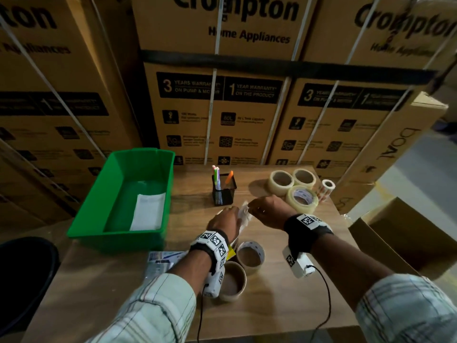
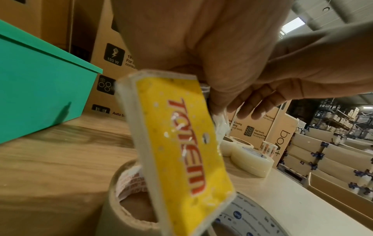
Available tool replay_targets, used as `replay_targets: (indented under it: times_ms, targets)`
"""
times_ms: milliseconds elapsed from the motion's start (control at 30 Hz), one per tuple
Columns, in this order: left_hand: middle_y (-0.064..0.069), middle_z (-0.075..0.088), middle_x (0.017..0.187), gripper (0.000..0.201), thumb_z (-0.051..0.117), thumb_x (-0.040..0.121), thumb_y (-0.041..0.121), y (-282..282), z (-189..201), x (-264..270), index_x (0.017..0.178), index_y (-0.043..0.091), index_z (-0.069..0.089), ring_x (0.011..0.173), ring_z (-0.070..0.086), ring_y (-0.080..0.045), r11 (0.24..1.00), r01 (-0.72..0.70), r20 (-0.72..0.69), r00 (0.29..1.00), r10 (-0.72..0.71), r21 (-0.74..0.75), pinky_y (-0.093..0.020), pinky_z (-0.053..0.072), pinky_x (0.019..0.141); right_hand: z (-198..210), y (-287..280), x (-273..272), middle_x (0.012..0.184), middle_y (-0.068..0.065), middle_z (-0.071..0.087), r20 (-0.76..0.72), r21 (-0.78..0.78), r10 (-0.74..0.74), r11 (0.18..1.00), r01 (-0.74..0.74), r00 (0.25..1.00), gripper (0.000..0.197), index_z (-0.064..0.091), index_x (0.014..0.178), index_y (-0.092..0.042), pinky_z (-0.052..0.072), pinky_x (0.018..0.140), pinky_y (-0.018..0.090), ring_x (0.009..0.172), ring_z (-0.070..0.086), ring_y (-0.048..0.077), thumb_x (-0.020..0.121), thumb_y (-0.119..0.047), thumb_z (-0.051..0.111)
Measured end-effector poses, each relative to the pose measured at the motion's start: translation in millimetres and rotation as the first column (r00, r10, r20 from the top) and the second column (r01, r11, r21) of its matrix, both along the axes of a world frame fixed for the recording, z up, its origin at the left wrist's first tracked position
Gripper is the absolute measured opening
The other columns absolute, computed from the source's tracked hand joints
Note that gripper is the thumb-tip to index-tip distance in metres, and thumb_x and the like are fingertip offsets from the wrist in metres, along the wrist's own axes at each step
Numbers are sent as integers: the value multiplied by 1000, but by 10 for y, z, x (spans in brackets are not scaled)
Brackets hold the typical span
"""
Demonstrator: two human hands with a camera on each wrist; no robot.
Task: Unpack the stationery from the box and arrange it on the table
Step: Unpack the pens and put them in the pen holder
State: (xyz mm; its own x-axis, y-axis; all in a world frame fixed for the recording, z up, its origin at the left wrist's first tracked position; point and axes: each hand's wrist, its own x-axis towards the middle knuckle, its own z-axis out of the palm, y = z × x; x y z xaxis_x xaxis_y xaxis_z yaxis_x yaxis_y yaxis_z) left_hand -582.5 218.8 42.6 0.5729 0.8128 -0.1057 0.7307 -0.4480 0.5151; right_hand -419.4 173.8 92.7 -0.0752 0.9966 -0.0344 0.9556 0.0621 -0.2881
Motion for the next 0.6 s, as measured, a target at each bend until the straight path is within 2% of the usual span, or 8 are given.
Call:
replay_targets:
  times_ms: [33, 100, 200, 233, 333, 467, 533, 600]
  targets:
    - [-10, 59, 123, 28, 47, 95, 30, -26, 29, 26, 119, 16, 52, 112, 57, -33, 1000, 3, -7, 1000, -3, 4, -43, 49, 92, 25, -52, 34, 94, 6, 73, -11, 16, 4, 1000, -4, 1000, 24, 70, 98, -18, 55, 74, 40, 84, 68, 28, 91, -33, 52]
    - [-10, 62, 116, 23, 47, 95, 28, -97, 85, 96, 114, 17, 53, 106, 60, -33, 1000, 14, -42, 999, -13, 27, -42, 51, 88, 62, -153, 126, 98, 7, 70, -34, 86, -12, 996, 15, 999, 19, 66, 105, -15, 53, 73, 33, 85, 67, 28, 90, -22, 57]
    - [-11, 63, 112, 21, 47, 95, 22, -243, 164, 226, 114, 16, 54, 103, 61, -33, 997, 70, -90, 994, -67, 27, -40, 50, 87, 82, -324, 255, 102, 2, 61, -90, 152, -27, 988, 40, 996, 31, 58, 115, -14, 45, 68, 26, 79, 59, 17, 85, -13, 66]
    - [-12, 63, 112, 21, 48, 95, 20, -309, 192, 277, 114, 15, 54, 103, 61, -34, 996, 92, -103, 991, -91, 13, -40, 50, 86, 53, -382, 298, 100, 2, 61, -104, 155, -10, 988, 26, 995, 27, 61, 111, -14, 47, 67, 27, 77, 59, 16, 84, -13, 67]
    - [-10, 61, 116, 24, 53, 89, 17, -510, 215, 431, 113, 19, 55, 110, 57, -34, 993, 98, -174, 981, -86, 59, -40, 47, 90, -100, -586, 464, 85, 9, 65, -146, 129, 2, 992, 17, 989, 5, 65, 86, -14, 51, 63, 34, 72, 64, 30, 84, -13, 61]
    - [-5, 53, 125, 41, 52, 86, 19, -747, 170, 589, 126, 28, 50, 120, 46, -30, 958, -6, -249, 965, 80, 287, -43, 32, 105, -348, -955, 823, 80, 16, 65, -282, 103, -239, 955, 277, 929, 5, 62, 84, -7, 39, 60, 29, 73, 61, 35, 82, -6, 57]
    - [-5, 48, 131, 51, 54, 86, 22, -879, 143, 647, 136, 30, 43, 124, 41, -29, 939, -50, -259, 955, 144, 339, -42, 28, 109, -486, -1144, 995, 84, 19, 65, -343, 50, -379, 906, 420, 859, 6, 61, 86, -5, 42, 62, 34, 78, 61, 37, 83, -7, 56]
    - [-6, 43, 137, 59, 53, 88, 26, -1050, 101, 709, 143, 30, 34, 127, 39, -30, 938, -71, -292, 940, 177, 340, -43, 28, 110, -638, -1299, 1104, 91, 20, 66, -363, -61, -502, 854, 517, 785, 11, 60, 92, -5, 46, 70, 37, 86, 61, 38, 86, -12, 54]
